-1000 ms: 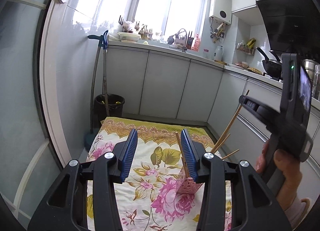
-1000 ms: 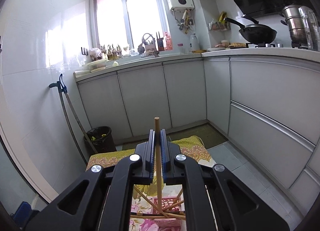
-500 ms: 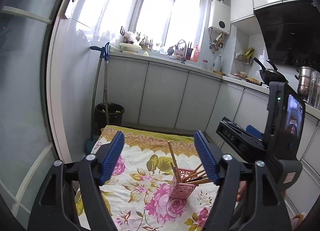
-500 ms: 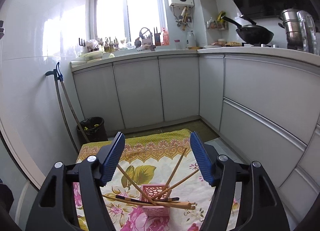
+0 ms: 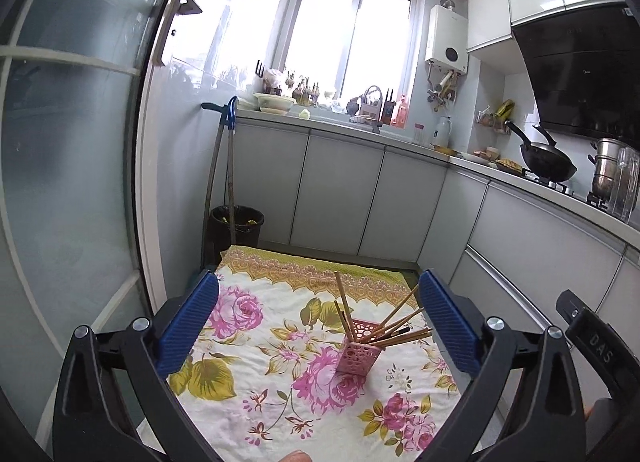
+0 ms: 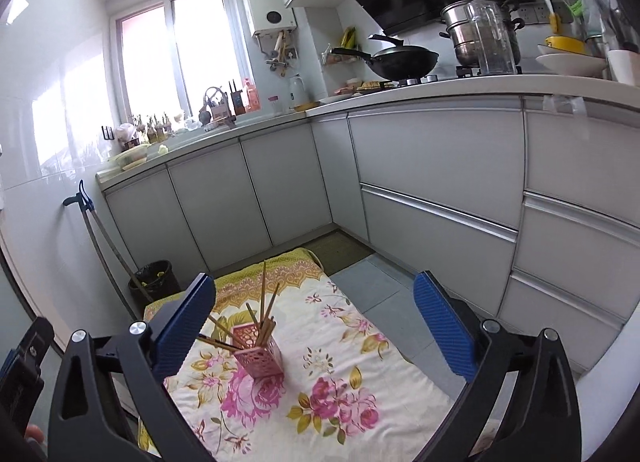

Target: Organize utensils

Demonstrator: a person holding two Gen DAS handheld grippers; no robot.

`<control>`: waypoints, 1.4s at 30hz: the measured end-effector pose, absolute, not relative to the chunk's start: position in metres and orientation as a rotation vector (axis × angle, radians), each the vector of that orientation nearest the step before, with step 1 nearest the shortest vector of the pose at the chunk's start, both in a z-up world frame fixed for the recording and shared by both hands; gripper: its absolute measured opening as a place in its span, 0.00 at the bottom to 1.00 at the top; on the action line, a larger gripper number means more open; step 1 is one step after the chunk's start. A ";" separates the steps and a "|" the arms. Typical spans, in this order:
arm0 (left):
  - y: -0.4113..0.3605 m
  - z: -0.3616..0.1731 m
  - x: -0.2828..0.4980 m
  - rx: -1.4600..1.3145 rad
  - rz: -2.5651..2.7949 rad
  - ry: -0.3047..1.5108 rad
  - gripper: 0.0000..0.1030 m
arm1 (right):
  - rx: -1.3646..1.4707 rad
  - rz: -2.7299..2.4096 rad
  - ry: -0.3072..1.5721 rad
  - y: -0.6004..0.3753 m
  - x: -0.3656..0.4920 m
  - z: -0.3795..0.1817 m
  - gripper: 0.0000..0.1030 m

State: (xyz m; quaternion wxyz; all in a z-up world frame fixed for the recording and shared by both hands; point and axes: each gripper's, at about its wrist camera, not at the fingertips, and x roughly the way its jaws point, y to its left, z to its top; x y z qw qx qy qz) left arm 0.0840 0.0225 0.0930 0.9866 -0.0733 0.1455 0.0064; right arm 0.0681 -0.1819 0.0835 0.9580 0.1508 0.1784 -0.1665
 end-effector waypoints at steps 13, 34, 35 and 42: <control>0.006 0.102 0.041 -0.120 -0.048 0.326 0.93 | 0.283 -0.362 0.392 -0.183 0.007 0.081 0.94; -0.020 0.096 0.018 -0.054 0.077 0.320 0.93 | 0.270 -0.459 0.294 -0.189 -0.026 0.088 0.94; -0.020 0.095 0.019 -0.053 0.078 0.326 0.93 | 0.267 -0.457 0.291 -0.189 -0.027 0.088 0.94; -0.021 0.092 0.023 -0.052 0.077 0.349 0.93 | 0.247 -0.437 0.299 -0.183 -0.026 0.088 0.94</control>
